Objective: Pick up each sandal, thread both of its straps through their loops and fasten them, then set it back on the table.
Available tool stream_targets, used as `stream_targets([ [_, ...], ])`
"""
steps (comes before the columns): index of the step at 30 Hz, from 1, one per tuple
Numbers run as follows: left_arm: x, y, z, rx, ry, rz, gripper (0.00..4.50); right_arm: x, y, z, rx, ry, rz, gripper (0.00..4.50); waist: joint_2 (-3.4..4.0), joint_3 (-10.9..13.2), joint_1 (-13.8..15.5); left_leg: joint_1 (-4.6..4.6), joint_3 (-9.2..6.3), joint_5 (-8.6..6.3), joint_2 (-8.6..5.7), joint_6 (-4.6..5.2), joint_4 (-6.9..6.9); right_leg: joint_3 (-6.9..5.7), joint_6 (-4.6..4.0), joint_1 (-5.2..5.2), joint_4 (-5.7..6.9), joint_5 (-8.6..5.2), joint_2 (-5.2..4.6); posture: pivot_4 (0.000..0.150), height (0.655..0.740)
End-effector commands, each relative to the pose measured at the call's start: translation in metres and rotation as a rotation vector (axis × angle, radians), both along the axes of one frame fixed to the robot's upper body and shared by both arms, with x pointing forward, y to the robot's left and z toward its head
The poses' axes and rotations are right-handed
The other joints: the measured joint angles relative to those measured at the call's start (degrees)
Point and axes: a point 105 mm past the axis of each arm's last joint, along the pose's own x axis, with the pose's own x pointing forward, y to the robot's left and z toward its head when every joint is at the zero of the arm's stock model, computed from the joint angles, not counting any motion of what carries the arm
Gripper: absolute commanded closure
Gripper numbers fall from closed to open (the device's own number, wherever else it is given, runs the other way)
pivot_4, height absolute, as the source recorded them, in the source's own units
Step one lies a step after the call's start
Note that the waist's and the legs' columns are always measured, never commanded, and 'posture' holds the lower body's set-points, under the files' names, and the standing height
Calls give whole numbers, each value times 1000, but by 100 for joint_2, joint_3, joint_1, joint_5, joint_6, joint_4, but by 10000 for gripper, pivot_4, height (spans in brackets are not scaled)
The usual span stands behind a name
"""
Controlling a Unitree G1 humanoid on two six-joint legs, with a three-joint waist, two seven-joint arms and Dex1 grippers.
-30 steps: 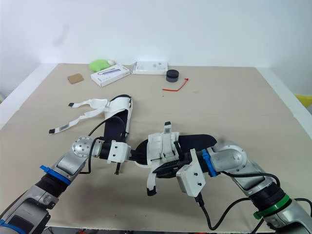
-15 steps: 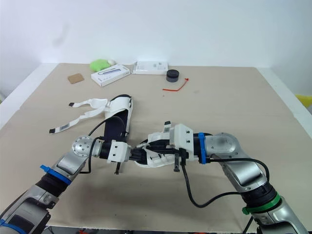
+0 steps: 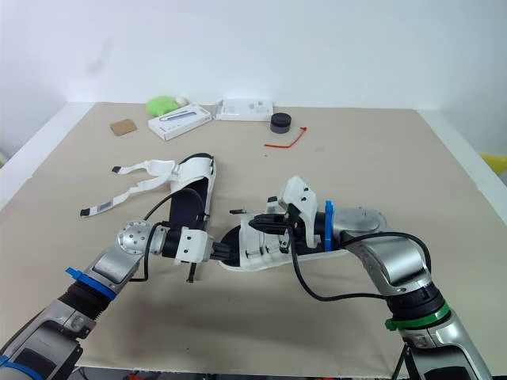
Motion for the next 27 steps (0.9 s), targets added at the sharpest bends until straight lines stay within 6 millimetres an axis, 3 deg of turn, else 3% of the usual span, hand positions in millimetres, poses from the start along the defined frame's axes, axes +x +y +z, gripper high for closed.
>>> stream_targets([
  [1,-4,15,-38,151,101,36,45000,10,-6,21,22,-67,-53,44694,0,0,0,0,0,0,0,0,0,0,0,0,0,0,0,1500,7400],
  [14,-5,14,-39,153,100,31,45000,15,-2,17,0,-9,-54,44694,0,0,-2,0,0,0,0,0,0,0,1,0,0,1,0,1500,7400],
  [24,-5,14,-39,148,102,35,45000,22,-11,-4,-109,24,-107,44694,0,0,-3,1,0,0,0,0,0,-1,2,0,-1,0,1,1500,7400],
  [27,-5,14,-40,149,104,36,45000,27,-10,1,-92,12,-122,35034,0,0,-5,1,0,0,0,0,0,-1,2,0,0,1,0,1500,7400],
])
